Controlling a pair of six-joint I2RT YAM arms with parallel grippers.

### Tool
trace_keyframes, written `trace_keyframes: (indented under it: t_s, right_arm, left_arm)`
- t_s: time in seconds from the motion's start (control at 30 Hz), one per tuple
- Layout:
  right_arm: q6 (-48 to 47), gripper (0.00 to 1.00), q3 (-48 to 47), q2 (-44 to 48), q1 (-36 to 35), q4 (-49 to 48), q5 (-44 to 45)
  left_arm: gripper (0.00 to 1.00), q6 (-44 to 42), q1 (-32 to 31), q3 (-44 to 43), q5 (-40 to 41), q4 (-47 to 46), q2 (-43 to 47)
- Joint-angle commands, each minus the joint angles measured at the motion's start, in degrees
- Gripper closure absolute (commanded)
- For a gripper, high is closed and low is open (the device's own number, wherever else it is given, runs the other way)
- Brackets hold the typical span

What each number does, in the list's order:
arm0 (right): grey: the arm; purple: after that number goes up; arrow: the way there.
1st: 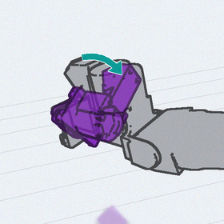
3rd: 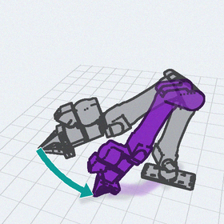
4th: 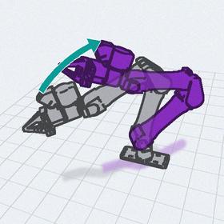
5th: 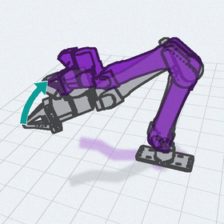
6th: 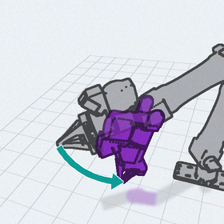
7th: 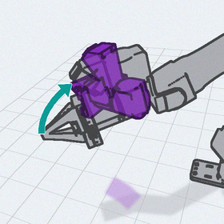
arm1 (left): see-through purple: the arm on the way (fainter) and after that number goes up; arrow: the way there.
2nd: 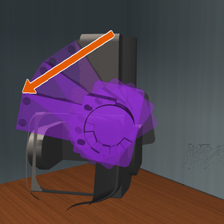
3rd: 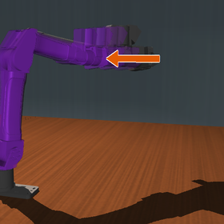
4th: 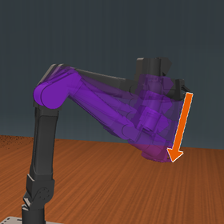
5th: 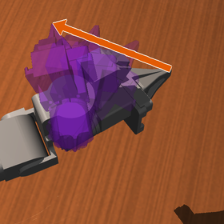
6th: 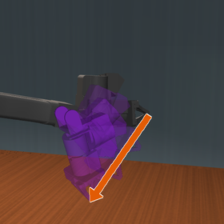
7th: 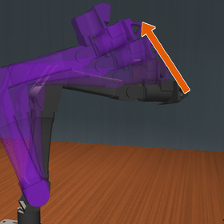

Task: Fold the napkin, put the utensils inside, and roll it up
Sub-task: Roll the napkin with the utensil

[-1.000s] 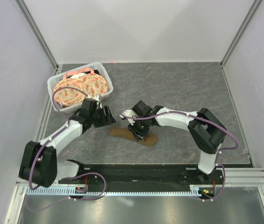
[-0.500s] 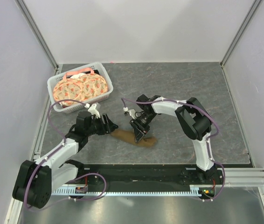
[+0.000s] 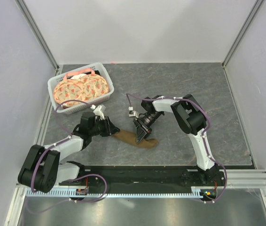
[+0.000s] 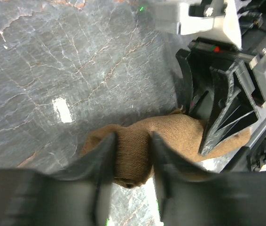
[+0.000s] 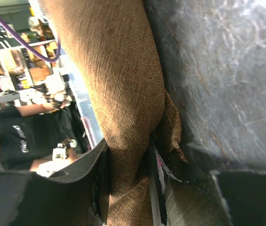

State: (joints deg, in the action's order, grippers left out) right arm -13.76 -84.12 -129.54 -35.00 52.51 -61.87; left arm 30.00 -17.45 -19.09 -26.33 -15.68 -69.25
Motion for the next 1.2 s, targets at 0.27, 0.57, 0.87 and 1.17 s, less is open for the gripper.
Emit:
trace_keyframes:
  t_s: [0.27, 0.57, 0.87, 1.17]
  right_arm:
    - [4.2, 0.33, -3.2, 5.4, 2.4, -4.0, 6.3]
    - [7.8, 0.11, 6.0, 28.1, -1.6, -18.0, 38.4]
    - [4.0, 0.04, 22.1, 38.7, -16.0, -30.6, 60.8]
    - [1.5, 0.06, 21.6, 32.4, -17.9, -30.5, 59.7]
  left_arm:
    - [0.98, -2.2, -0.2, -8.2, 1.4, 7.6, -9.0]
    - [0.98, -2.1, -0.2, -21.9, -0.4, 25.0, -22.7]
    - [0.98, -2.9, 0.1, -28.8, -4.5, 30.4, -29.6]
    - [0.94, -3.2, 0.1, -30.5, -4.9, 31.5, -29.0]
